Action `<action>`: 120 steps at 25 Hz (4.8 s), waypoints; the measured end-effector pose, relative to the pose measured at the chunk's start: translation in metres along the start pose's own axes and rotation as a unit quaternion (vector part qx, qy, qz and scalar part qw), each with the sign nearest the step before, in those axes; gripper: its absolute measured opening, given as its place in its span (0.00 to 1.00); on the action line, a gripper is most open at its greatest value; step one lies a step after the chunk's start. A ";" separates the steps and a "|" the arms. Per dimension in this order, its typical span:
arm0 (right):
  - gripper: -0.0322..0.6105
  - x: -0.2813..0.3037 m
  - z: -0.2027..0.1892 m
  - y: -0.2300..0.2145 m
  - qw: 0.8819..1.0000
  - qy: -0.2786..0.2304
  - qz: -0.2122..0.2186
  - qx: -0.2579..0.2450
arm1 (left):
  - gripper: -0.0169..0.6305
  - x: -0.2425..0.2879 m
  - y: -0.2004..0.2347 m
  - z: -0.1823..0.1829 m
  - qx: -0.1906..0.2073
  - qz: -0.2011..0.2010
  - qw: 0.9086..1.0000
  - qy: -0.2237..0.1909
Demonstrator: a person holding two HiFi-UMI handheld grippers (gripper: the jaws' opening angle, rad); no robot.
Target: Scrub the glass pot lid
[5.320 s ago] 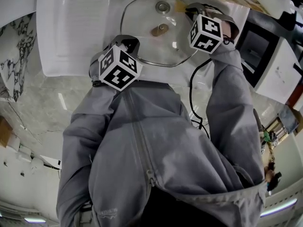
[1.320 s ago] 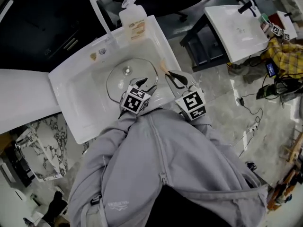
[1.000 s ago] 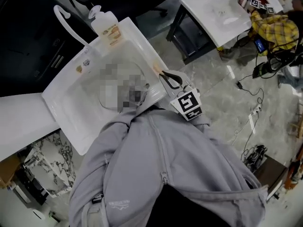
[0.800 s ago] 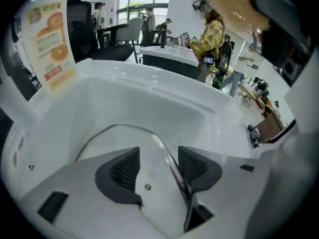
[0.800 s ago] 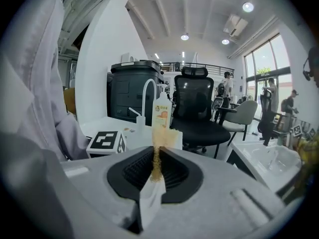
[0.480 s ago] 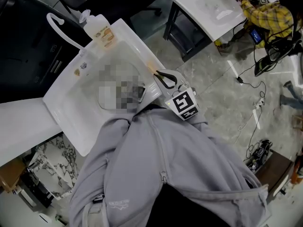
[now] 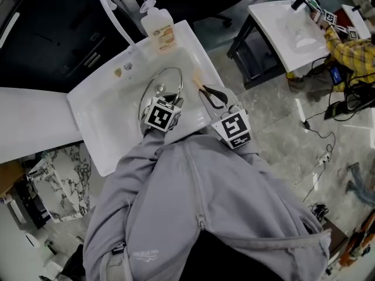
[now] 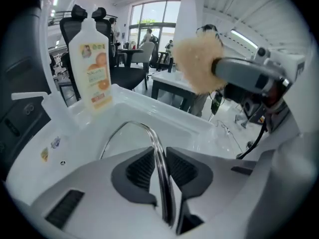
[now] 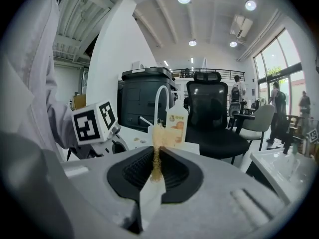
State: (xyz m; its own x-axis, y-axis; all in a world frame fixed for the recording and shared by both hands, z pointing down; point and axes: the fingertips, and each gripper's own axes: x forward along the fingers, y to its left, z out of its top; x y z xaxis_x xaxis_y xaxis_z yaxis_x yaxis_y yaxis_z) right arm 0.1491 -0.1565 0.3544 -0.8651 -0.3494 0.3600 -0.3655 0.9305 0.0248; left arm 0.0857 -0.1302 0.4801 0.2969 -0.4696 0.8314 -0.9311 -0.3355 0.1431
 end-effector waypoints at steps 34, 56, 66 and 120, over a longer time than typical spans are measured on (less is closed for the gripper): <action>0.11 0.113 0.013 0.048 0.994 0.024 0.111 0.001 | 0.12 -0.131 0.138 -0.023 -0.320 -0.205 0.897 -0.225; 0.11 0.234 0.011 0.176 0.939 -0.005 0.174 -0.296 | 0.12 -0.152 0.174 -0.122 -0.336 -0.062 0.927 -0.154; 0.11 0.228 -0.009 0.225 0.904 0.000 0.224 -0.364 | 0.12 -0.151 0.178 -0.129 -0.348 -0.046 0.925 -0.145; 0.11 0.281 -0.019 0.150 0.904 0.042 0.253 -0.342 | 0.14 -0.153 0.180 -0.143 -0.333 0.011 0.934 -0.129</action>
State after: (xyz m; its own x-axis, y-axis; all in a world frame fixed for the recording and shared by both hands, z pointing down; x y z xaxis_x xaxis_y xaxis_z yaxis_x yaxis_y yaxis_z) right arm -0.1419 -0.1134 0.4768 -0.8223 0.1234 0.5555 0.3933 0.8288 0.3980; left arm -0.1579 -0.0017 0.4553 0.2380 -0.6802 0.6933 -0.8375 0.2178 0.5011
